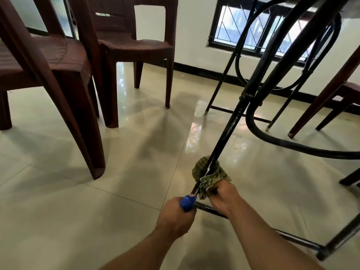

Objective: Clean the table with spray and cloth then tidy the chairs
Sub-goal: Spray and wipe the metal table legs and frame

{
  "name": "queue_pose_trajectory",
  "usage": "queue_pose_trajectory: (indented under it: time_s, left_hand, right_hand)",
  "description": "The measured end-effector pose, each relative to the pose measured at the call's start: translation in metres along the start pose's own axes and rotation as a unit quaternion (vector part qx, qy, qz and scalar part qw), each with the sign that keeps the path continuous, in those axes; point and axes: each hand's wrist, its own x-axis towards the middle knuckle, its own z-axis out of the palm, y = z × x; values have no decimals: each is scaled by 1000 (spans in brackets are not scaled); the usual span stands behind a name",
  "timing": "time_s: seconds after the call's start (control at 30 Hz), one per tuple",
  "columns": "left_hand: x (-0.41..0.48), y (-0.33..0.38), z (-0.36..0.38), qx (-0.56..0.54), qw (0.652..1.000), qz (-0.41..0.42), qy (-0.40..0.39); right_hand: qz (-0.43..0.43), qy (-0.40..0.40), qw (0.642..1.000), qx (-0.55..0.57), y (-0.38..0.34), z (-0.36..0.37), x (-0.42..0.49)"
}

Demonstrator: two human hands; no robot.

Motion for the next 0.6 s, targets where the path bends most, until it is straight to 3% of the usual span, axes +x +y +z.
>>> queue_pose_trajectory:
  time_s: [0.1,0.27,0.4,0.43,0.53,0.6]
  left_hand:
    - [2,-9,3,24,1000,-1,2]
    - [3,-16,6,27,999,-33,-8]
    - [3,-18,8,17,999,-42,12]
    - [4,-17,8,15,999,-35,17]
    - [6,-3,5,-9,1000,-5,23]
    - [7,12,0,-37,998,26,34]
  right_hand:
    - [61,9,992,-108,23,-5,-2]
    - [20,6,998,56,20,-14,1]
    - [58,84,975,-200,37,-13,-7]
    - [71,107,967,-219,39,-10,-7]
    - [59,130,980,-140,22,5,-8]
    - [4,144,984,-108,3,16,-14]
